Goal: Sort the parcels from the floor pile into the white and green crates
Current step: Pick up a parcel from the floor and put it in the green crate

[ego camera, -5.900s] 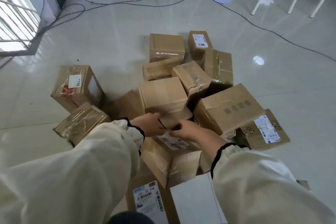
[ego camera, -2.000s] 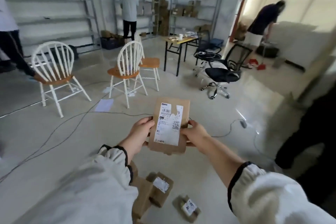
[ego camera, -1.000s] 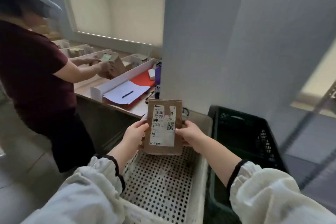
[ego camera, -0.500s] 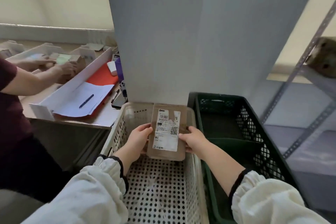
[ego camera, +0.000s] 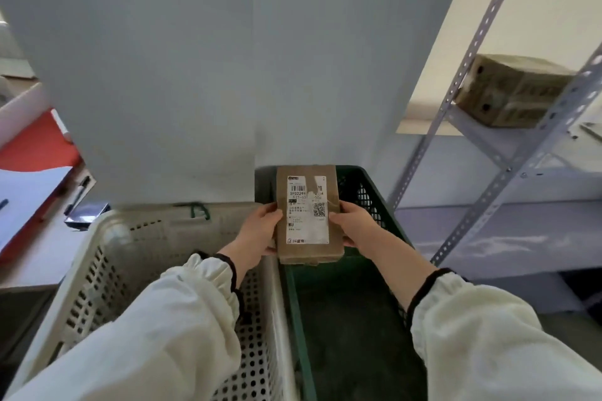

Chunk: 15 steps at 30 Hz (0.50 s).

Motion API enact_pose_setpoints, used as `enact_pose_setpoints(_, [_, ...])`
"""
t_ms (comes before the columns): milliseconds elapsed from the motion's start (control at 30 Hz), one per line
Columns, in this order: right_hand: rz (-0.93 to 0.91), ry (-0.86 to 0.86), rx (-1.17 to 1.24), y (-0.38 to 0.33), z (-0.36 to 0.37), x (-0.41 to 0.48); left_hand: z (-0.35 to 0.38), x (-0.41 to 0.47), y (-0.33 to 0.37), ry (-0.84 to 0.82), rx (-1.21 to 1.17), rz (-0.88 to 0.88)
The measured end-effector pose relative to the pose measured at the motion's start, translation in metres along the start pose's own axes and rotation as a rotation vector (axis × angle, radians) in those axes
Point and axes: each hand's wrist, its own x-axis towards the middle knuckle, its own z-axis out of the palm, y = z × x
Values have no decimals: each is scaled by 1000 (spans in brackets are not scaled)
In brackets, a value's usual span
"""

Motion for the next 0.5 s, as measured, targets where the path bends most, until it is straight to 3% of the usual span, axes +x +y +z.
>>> enact_pose_setpoints(167, [89,-13,0,-3,-31,78,36,74,6,-72,97,1])
enact_pose_setpoints(500, [270,-237,-5,41,-58,235,95,220,-50,150,97,-200])
